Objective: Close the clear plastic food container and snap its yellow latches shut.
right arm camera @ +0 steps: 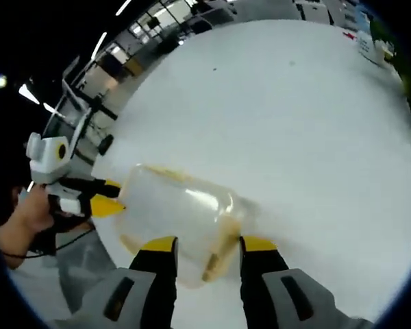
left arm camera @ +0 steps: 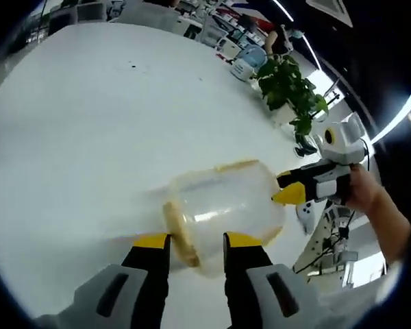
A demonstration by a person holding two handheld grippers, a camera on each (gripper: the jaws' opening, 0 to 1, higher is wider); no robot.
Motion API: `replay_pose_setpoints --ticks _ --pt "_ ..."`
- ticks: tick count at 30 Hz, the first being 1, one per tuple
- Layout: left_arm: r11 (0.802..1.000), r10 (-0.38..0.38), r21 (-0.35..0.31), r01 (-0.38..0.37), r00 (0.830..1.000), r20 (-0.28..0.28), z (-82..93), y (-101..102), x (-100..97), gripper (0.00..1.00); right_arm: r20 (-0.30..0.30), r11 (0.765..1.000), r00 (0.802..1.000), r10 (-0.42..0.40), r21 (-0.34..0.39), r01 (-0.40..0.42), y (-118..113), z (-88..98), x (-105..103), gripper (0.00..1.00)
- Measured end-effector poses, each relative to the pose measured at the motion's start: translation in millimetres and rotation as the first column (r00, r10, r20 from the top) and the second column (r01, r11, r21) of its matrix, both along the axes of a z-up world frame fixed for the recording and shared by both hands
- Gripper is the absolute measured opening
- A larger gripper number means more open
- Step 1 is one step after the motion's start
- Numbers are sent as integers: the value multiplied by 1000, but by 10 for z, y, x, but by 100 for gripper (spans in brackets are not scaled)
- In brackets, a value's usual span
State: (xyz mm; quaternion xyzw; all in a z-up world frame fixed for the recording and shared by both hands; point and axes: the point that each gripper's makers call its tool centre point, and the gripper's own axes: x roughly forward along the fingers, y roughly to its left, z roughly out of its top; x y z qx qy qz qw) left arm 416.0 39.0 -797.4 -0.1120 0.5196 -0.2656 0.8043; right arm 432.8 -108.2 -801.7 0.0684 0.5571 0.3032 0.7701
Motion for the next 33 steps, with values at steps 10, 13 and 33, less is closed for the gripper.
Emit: replay_pose_setpoints --ticks 10,13,33 --pt "999 34 1 -34 999 -26 -13 -31 24 23 -23 1000 1000 5 -29 -6 42 -3 -36 29" --pt "1000 -3 21 4 1000 -27 28 60 -8 22 -71 1000 997 -22 -7 21 14 -22 -98 25" --pt "1000 6 16 -6 1000 -22 -2 -5 80 23 -46 999 998 -35 -15 35 62 1 -100 28"
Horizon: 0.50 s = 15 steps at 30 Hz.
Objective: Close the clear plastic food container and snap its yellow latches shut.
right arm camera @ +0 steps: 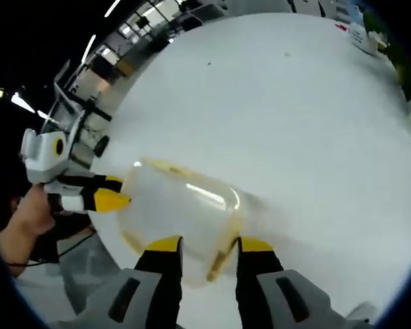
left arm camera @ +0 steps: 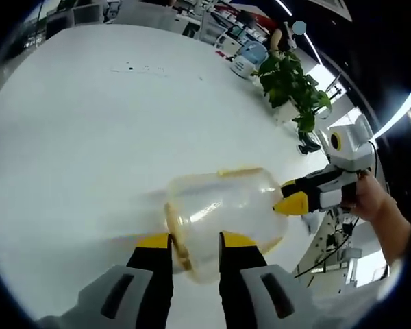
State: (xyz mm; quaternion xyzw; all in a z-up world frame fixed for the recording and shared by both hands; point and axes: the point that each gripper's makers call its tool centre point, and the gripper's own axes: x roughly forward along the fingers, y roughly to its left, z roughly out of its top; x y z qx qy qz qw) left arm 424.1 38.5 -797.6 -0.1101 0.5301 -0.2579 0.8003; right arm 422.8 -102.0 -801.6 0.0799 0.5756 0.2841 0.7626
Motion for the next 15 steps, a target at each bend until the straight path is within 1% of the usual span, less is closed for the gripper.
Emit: replay_pose_setpoints --ticks 7,10,11,15 --pt "1000 6 -13 -6 1000 3 -7 4 1 25 -2 1000 1000 -3 2 3 1 3 -5 30" --pt "1000 1 -16 -1 1000 4 -12 -5 20 26 9 1000 1000 2 11 -2 -4 5 -10 31" --pt "1000 -1 -19 1 1000 -1 -11 1 12 27 7 1000 1000 -9 17 9 -6 4 -10 31" --pt "1000 -11 -27 10 1000 -11 -13 14 -11 28 10 1000 1000 -6 27 6 8 -6 -23 32"
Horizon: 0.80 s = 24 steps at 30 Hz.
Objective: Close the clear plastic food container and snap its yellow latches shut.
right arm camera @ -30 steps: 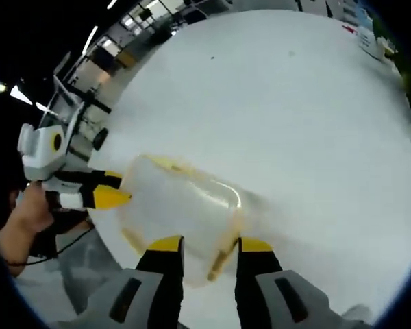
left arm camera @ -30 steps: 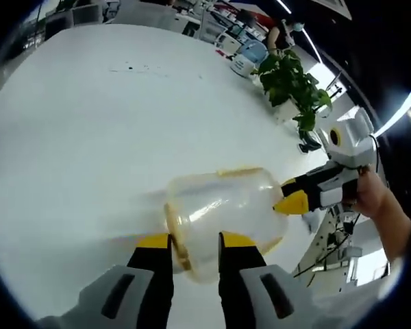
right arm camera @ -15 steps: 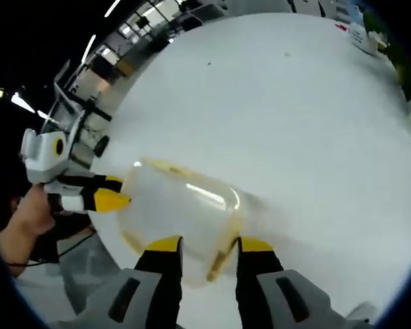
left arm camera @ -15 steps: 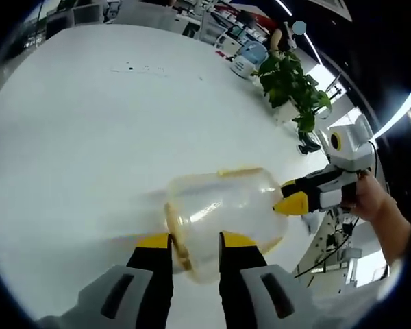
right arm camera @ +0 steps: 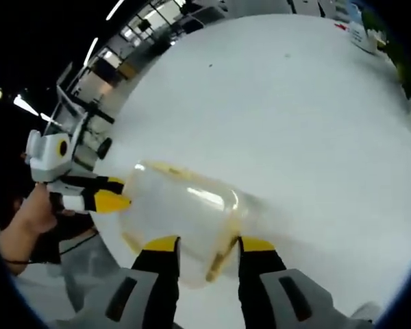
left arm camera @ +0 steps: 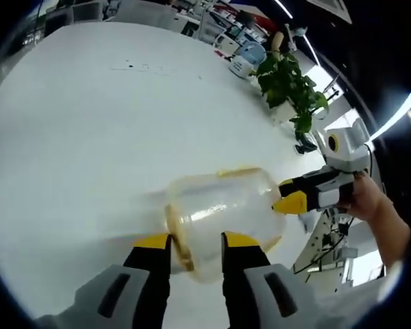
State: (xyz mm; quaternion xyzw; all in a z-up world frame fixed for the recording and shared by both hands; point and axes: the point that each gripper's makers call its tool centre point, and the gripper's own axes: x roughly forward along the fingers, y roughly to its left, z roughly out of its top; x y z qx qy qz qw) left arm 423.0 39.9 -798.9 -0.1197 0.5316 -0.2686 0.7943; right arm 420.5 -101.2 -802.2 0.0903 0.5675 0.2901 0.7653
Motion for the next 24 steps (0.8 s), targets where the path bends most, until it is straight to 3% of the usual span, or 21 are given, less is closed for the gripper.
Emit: replay_pose_setpoints --ticks 4,6,9,13,24 --pt "1000 -26 9 26 999 27 -1 -29 -10 30 12 1000 1000 17 5 -17 -5 -2 7 33" --pt "998 -62 20 61 998 17 -23 -47 -64 36 19 999 999 40 3 -40 7 4 -14 34" --pt "999 -50 22 49 998 26 -28 -19 -51 40 19 998 998 57 -4 -57 7 3 -25 35" --pt "997 -72 40 71 997 40 -14 -2 -60 39 70 993 992 105 -69 -100 -46 43 4 35" --pt "992 -116 66 111 991 70 66 71 -81 38 98 985 983 157 -93 -148 -70 109 8 36"
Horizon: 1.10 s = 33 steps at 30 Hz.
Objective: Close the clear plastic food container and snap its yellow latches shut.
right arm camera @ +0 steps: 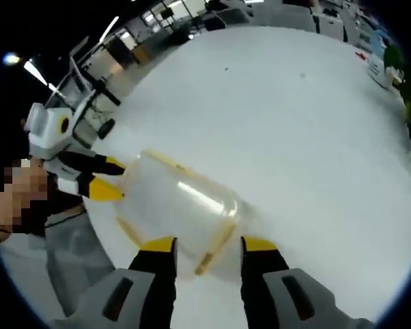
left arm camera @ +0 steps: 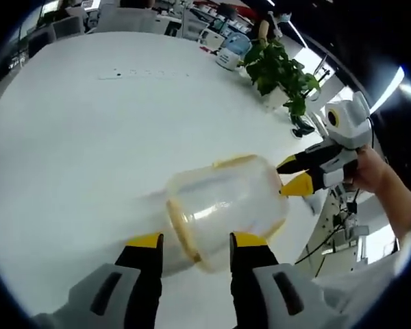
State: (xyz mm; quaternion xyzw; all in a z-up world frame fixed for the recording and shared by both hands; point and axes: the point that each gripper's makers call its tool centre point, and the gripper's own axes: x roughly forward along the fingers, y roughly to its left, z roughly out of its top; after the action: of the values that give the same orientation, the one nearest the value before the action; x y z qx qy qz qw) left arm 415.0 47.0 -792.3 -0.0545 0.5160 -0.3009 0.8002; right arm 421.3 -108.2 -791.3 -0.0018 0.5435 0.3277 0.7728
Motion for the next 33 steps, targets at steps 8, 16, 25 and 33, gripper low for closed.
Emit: replay_pose_setpoints --ticks 8,16,25,33 --pt "995 -89 40 87 995 50 65 39 29 39 66 991 989 129 -47 -126 3 67 2 37" --pt "984 -157 101 148 985 78 104 116 87 39 137 974 965 225 -70 -217 64 174 36 32" --pt "965 -242 131 227 963 115 137 119 110 39 184 941 923 337 -103 -323 167 241 28 33" --pt "921 -378 168 352 911 162 204 70 105 38 197 899 878 437 -134 -417 215 258 -24 33"
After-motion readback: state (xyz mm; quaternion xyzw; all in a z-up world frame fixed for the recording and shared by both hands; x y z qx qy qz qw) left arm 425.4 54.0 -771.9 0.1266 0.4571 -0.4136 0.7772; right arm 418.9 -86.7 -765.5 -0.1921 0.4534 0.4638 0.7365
